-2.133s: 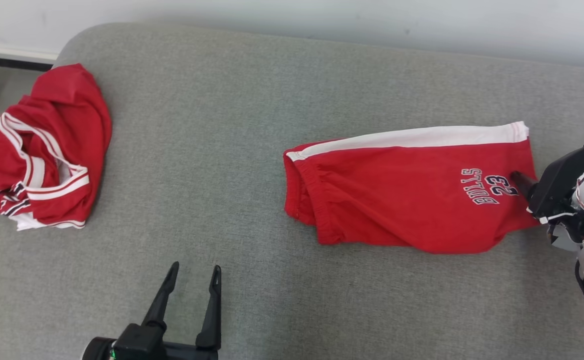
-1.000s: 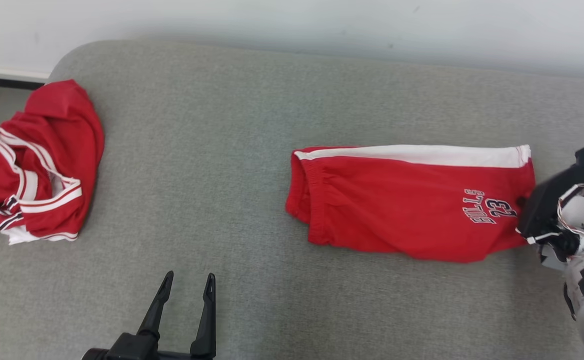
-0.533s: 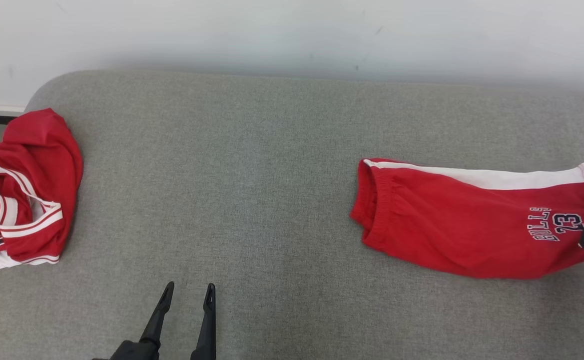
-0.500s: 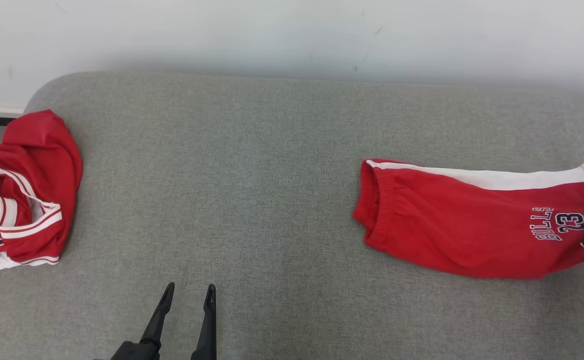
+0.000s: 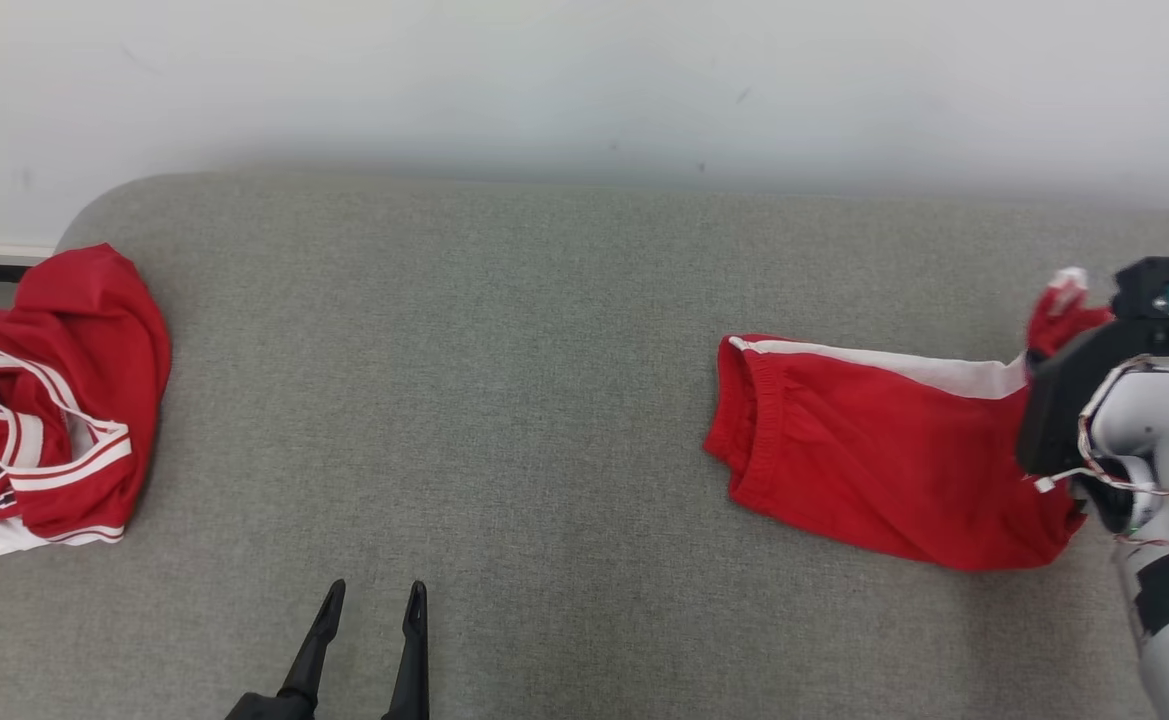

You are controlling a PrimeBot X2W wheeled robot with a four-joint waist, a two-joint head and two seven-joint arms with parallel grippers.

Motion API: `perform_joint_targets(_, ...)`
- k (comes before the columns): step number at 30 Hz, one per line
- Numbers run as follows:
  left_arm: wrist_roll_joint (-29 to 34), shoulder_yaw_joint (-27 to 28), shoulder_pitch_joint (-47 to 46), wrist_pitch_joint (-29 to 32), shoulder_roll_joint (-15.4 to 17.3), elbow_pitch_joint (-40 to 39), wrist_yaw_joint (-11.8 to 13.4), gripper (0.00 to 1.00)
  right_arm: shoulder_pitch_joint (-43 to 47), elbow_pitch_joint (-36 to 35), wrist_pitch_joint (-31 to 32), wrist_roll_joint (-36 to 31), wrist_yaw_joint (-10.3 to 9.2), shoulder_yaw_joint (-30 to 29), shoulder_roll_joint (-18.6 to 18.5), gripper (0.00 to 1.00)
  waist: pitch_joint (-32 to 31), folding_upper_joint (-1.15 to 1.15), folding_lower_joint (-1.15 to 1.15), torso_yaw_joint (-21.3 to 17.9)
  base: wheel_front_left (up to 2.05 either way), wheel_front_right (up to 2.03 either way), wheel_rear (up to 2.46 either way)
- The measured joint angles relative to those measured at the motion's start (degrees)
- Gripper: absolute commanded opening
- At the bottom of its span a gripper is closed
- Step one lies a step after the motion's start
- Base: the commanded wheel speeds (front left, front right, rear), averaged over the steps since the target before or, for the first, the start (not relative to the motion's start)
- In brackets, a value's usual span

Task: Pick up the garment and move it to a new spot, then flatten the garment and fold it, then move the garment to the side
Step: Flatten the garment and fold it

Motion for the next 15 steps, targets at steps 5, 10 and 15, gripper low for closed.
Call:
perform_joint_targets(5, -0.13, 0.02, 0.23, 0.01, -0.18, 0.31, -0.07, 1.00, 2.14, -6.62, 3.26, 2.43, 0.00, 6.16, 1.58, 0.00, -0.55, 0.00, 0.00, 0.84, 0.00, 0.00, 0.00)
perform_joint_targets(10, -0.33, 0.11, 0.54, 0.00, -0.37, 0.48, -0.09, 1.00, 3.40, -10.28, 5.58, 4.71, 0.00, 10.85, 3.32, 0.00, -0.96, 0.00, 0.00, 2.18, 0.00, 0.00, 0.00)
perform_joint_targets(15, -0.55, 0.10, 0.85, 0.00, -0.56, 0.66, -0.15, 1.00, 3.42, -10.38, 6.89, 5.10, 0.00, 13.11, 5.58, 0.00, -1.04, 0.00, 0.00, 3.72, 0.00, 0.00, 0.00)
